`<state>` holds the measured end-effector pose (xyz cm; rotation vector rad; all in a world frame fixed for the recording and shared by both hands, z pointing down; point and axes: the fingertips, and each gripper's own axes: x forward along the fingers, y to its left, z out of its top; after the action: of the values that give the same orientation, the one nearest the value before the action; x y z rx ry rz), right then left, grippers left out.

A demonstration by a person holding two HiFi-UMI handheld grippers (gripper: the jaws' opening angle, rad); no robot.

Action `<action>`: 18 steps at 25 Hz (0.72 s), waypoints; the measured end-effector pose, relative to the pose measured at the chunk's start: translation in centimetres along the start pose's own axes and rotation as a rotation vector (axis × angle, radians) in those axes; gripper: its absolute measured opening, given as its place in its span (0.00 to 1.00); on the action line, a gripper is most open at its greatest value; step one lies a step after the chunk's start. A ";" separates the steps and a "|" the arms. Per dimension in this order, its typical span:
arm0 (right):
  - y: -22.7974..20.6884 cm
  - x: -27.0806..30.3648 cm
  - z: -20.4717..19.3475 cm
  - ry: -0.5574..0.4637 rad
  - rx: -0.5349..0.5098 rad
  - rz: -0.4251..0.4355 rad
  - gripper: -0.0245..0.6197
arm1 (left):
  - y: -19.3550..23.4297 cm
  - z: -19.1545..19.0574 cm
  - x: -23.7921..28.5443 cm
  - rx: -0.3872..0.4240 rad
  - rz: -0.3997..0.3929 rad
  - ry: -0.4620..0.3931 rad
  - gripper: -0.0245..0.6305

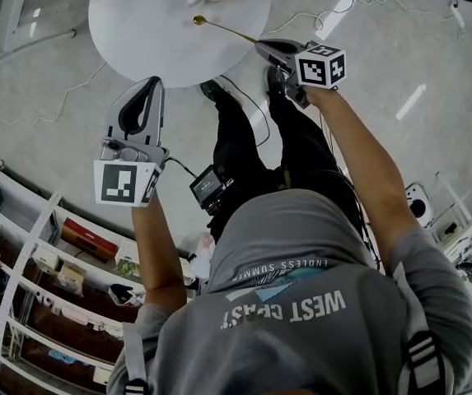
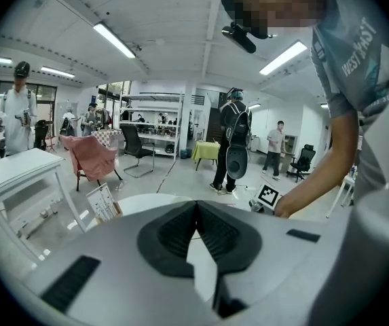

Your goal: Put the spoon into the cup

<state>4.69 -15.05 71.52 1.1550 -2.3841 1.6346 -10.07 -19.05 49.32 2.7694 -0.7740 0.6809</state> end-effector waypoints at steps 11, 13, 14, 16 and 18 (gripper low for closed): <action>1.7 -2.2 3.4 -0.073 -0.025 -0.016 0.04 | 0.3 1.8 -1.8 0.023 0.032 -0.050 0.04; 1.8 -2.5 4.2 -0.087 -0.028 -0.020 0.04 | 0.3 2.1 -2.1 0.027 0.039 -0.060 0.04; 1.9 -2.7 4.6 -0.091 -0.031 -0.021 0.04 | 0.4 2.3 -2.3 0.029 0.043 -0.064 0.04; 2.0 -2.9 5.2 -0.096 -0.033 -0.026 0.04 | 0.4 2.5 -2.7 0.030 0.050 -0.071 0.04; 1.8 -3.1 5.8 -0.101 -0.027 -0.035 0.04 | 0.4 2.8 -2.9 0.031 0.056 -0.076 0.04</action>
<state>7.99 -17.80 66.18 1.2967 -2.4218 1.5648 -11.38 -18.92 45.54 2.8257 -0.8666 0.6059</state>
